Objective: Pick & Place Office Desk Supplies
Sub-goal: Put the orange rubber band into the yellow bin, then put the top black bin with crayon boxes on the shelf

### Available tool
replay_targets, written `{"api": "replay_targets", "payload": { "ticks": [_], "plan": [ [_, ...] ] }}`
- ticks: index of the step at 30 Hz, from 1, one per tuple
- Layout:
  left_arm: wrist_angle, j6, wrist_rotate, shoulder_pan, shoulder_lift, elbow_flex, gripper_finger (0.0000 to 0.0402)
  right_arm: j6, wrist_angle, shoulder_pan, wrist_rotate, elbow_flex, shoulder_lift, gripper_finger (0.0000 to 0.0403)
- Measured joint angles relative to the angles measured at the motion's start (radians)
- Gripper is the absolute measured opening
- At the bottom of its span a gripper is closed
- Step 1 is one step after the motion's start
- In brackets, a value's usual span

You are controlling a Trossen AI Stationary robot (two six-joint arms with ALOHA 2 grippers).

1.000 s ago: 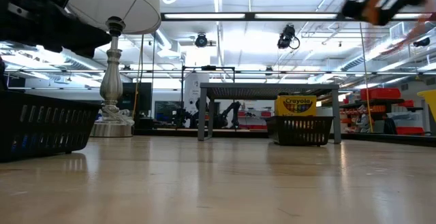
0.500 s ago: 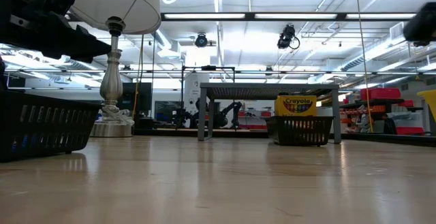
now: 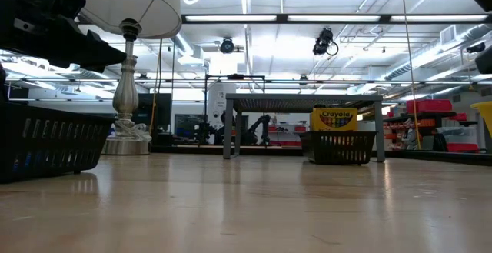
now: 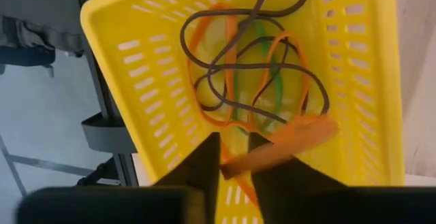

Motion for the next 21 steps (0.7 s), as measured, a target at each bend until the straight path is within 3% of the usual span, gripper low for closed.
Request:
{"api": "replay_targets", "payload": {
  "ticks": [10,15,21],
  "plan": [
    [-0.008,-0.001,0.000,0.000,0.001,0.000,0.0099,0.022,-0.001,-0.001,-0.013,0.000,0.000,0.0199],
    [-0.008,0.002,0.000,0.000,0.001,0.000,0.0099,0.027,-0.005,-0.002,-0.015,0.000,-0.003,0.0211],
    [-0.007,0.002,0.000,0.000,0.001,0.000,0.0099,-0.011,-0.064,-0.040,-0.012,0.000,-0.003,0.0194]
  ]
}}
